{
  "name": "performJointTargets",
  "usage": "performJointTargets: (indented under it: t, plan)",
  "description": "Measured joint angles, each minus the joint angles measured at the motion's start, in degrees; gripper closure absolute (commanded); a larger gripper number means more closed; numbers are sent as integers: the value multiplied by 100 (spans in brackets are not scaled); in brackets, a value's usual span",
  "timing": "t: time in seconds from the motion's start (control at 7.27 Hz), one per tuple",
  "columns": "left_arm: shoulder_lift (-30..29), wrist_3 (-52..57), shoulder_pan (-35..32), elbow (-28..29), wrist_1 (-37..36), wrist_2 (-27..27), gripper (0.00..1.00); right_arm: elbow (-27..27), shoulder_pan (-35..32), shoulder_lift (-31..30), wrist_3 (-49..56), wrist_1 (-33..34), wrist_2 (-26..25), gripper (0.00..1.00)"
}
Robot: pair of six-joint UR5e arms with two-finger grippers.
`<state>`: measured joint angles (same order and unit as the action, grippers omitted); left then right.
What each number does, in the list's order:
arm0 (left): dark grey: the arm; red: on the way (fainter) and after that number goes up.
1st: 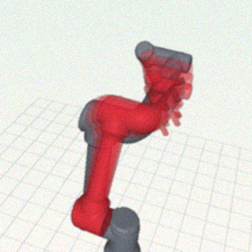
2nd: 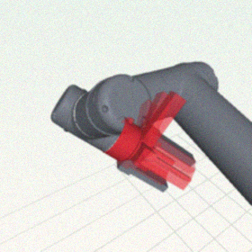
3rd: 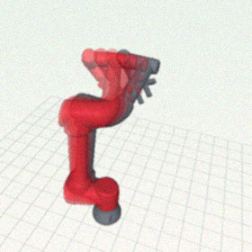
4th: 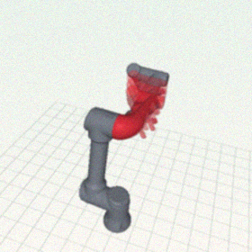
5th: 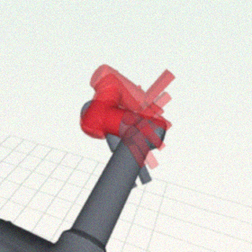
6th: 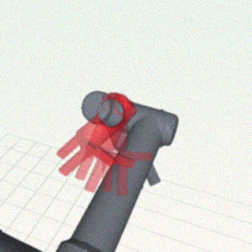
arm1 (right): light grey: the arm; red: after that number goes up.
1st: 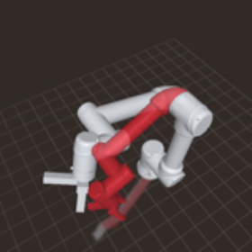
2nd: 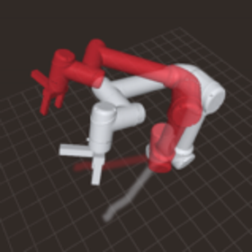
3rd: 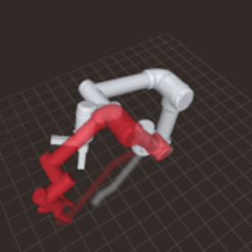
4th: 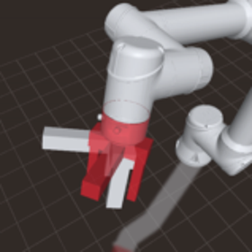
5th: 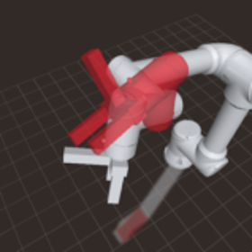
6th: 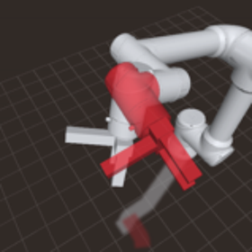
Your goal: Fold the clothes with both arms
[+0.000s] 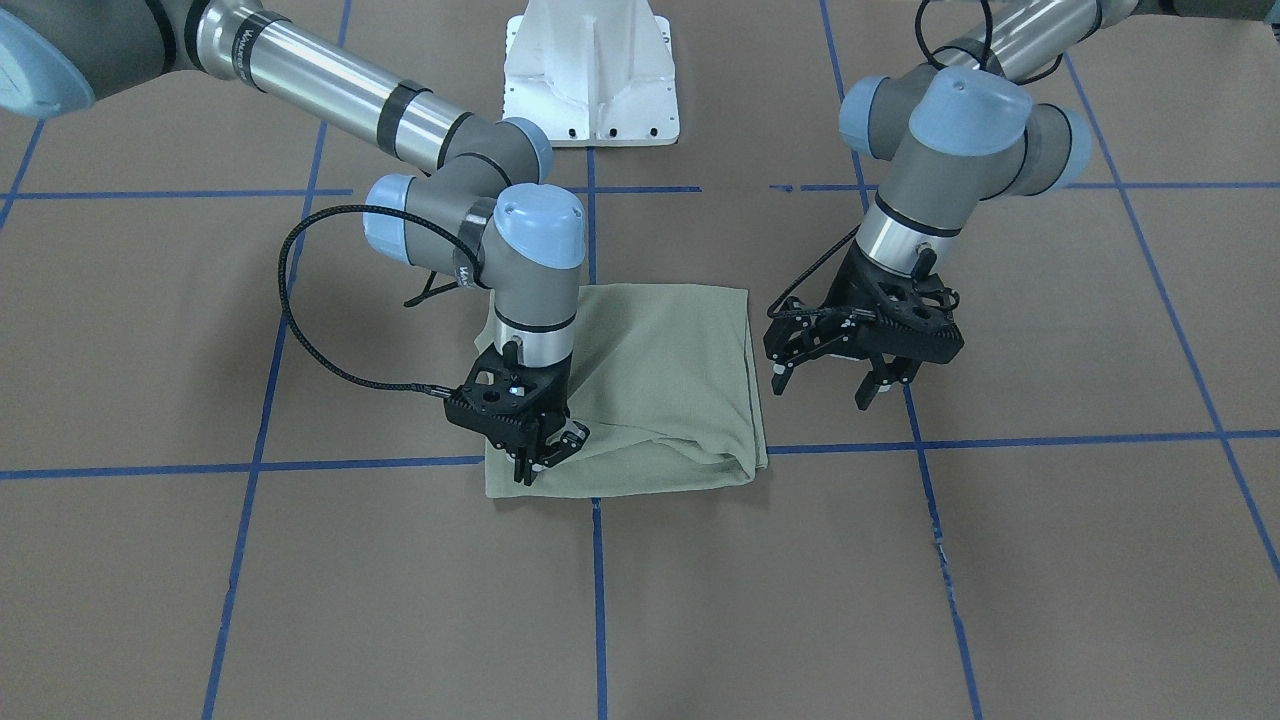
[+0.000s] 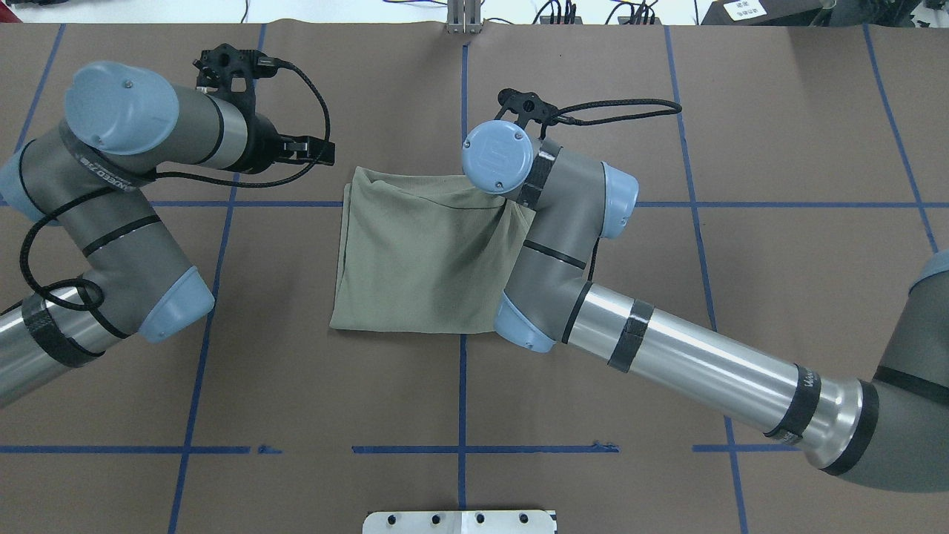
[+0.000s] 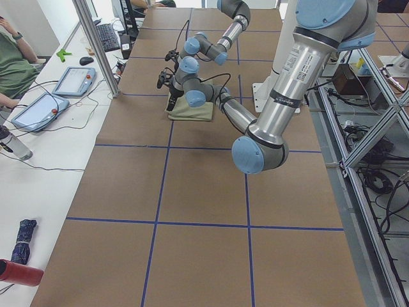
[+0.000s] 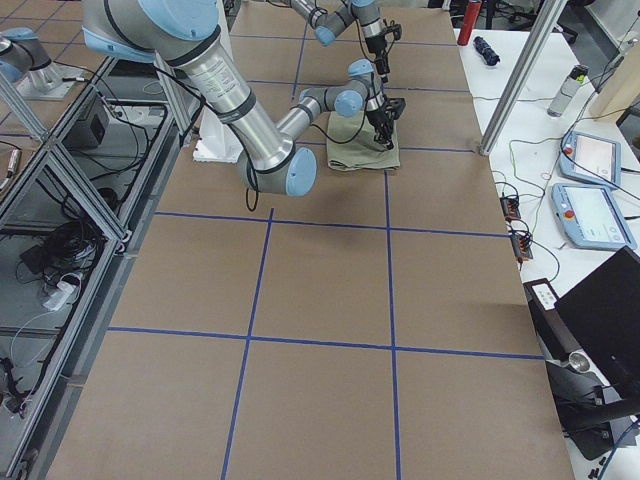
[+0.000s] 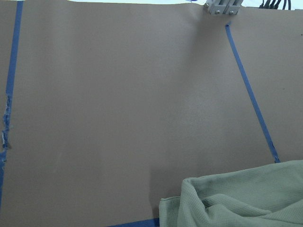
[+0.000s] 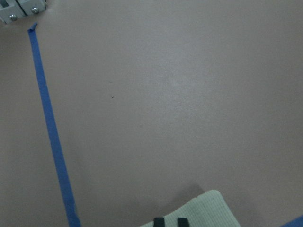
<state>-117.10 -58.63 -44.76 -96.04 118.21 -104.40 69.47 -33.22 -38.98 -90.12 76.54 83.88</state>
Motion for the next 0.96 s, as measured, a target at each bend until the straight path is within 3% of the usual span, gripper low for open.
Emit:
performJointTargets:
  t: [0.28, 0.41, 0.69, 0.96]
  plan:
    - [-10, -100, 50, 73, -3, 16, 0, -38, -130, 217, 190, -37, 160, 0]
    - [-42, -289, 146, 133, -9, 33, 0, -14, -322, 285, 451, -36, 547, 0]
    - [-237, -1204, 433, 401, -9, 221, 22, 167, -753, 224, 1002, -32, 1380, 0]
    - [-589, -2418, 680, 879, -2, 624, 26, 401, -893, 42, 1166, -41, 1609, 0]
